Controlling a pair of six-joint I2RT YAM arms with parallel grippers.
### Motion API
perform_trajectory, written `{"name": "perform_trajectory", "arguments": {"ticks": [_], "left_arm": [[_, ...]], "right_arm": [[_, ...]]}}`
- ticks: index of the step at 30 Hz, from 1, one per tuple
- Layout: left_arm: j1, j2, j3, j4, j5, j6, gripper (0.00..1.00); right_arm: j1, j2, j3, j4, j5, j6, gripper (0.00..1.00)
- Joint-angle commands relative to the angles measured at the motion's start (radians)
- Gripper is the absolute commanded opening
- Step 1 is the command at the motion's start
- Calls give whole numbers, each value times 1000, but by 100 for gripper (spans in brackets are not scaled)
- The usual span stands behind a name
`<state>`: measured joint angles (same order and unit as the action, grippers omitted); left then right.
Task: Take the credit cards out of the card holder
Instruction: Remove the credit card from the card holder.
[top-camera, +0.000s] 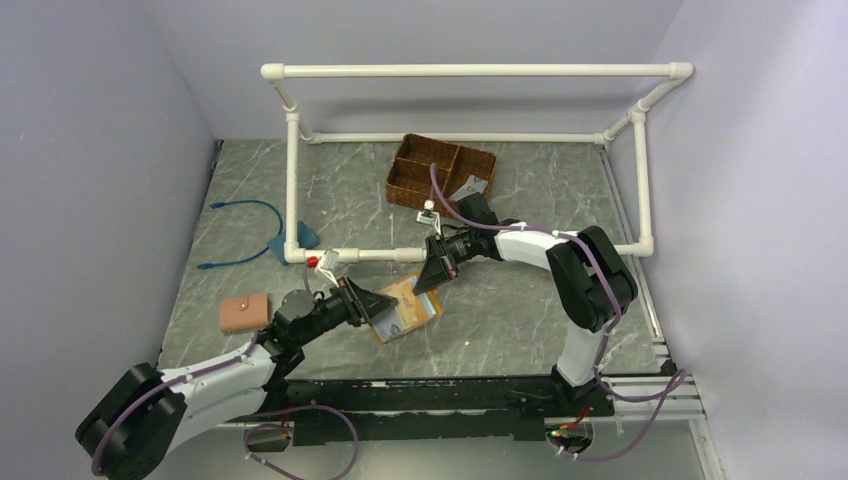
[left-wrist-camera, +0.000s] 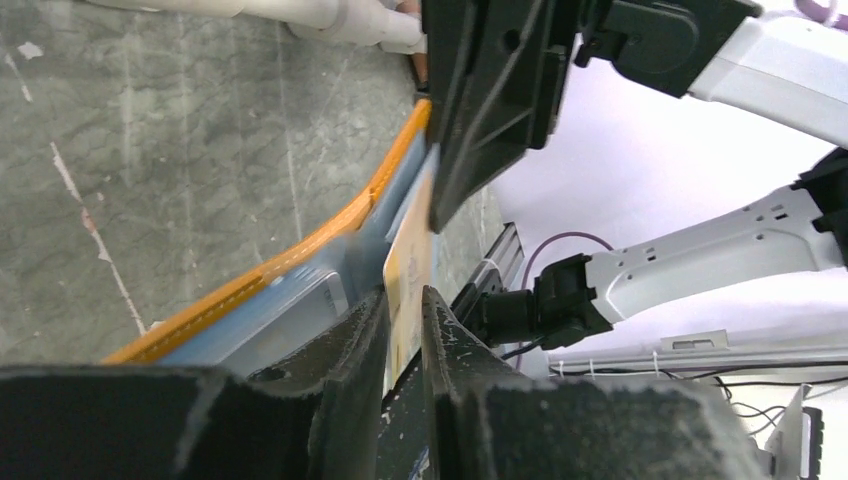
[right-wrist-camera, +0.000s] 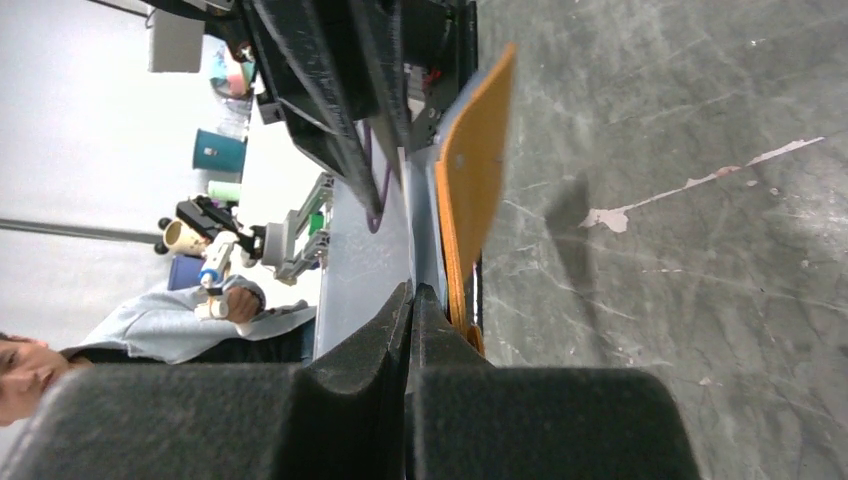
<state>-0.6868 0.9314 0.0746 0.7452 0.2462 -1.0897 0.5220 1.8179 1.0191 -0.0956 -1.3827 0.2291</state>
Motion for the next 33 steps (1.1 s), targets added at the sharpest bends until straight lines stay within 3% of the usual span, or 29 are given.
{"name": "perform_trajectory", "arguments": {"ticks": [1,17,20,24,33], "left_arm": [[-3,-68,2,63,-8,10,22],[-3,53,20,152,41,13,22],[-3,63,18,165,36,10,19],[-3,46,17,149,31,20,0],[-3,-83,-44,14,-41,71,0]], "right_arm": [[12,0,22,-44,72,-57,0],[18,4,19,-36,56,-54,0],[18,4,19,-36,56,-54,0],[18,5,20,-42,62,-59,0],[16,40,65,-189,149,-216,0]]}}
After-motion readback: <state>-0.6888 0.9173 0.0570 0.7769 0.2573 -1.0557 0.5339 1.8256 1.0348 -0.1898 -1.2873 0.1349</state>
